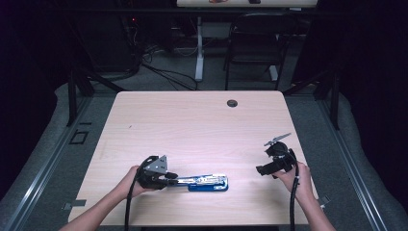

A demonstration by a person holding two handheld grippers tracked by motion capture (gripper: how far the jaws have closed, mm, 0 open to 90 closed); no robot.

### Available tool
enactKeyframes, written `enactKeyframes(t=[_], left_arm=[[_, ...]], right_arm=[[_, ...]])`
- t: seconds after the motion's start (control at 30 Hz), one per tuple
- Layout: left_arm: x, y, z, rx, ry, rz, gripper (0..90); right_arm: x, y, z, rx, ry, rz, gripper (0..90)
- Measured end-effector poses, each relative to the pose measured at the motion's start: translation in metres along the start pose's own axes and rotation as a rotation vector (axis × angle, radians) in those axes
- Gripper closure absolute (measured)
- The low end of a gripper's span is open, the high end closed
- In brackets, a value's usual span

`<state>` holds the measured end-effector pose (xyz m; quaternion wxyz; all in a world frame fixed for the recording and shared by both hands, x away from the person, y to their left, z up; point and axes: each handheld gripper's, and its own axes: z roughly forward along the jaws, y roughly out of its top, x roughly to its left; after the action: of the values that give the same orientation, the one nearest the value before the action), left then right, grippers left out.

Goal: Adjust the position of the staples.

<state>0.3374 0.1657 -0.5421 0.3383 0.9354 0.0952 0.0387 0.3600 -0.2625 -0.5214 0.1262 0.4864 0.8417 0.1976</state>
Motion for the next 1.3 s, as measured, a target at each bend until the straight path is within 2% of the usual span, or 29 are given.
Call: enactKeyframes(t=[0.1,0.33,0.53,0.7,1.0,1.07,1.1,1.2,1.3], left_arm=[[0.0,0.0,0.0,0.0,0.001,0.0,75.0],[0.0,0.001,0.0,0.001,0.003,0.002,75.0],[-0.001,0.001,0.001,0.002,0.011,0.012,74.8],[-0.001,0.001,0.001,-0.003,0.009,0.014,74.6],[-0.001,0.001,0.001,-0.002,0.011,0.018,74.5],[-0.001,0.001,0.001,-0.003,0.011,0.015,74.5],[-0.001,0.001,0.001,-0.003,0.011,0.015,74.5],[-0.001,0.001,0.001,0.003,0.012,0.021,74.5],[-0.002,0.002,0.0,0.006,0.013,0.024,74.5]], right_arm=[[-0.004,0.0,-0.002,-0.013,-0.018,0.006,9.1],[-0.024,0.001,-0.008,-0.051,-0.063,0.039,11.0],[-0.038,0.007,-0.006,-0.028,-0.105,0.049,8.3],[-0.05,0.013,-0.003,-0.043,-0.084,0.072,15.1],[-0.067,0.016,0.006,-0.029,-0.114,0.091,22.5],[-0.073,0.017,0.01,-0.033,-0.123,0.101,31.9],[-0.073,0.017,0.01,-0.033,-0.123,0.101,31.9],[-0.078,0.017,0.017,-0.036,-0.116,0.112,42.1],[-0.081,0.017,0.024,-0.013,-0.108,0.116,51.0]])
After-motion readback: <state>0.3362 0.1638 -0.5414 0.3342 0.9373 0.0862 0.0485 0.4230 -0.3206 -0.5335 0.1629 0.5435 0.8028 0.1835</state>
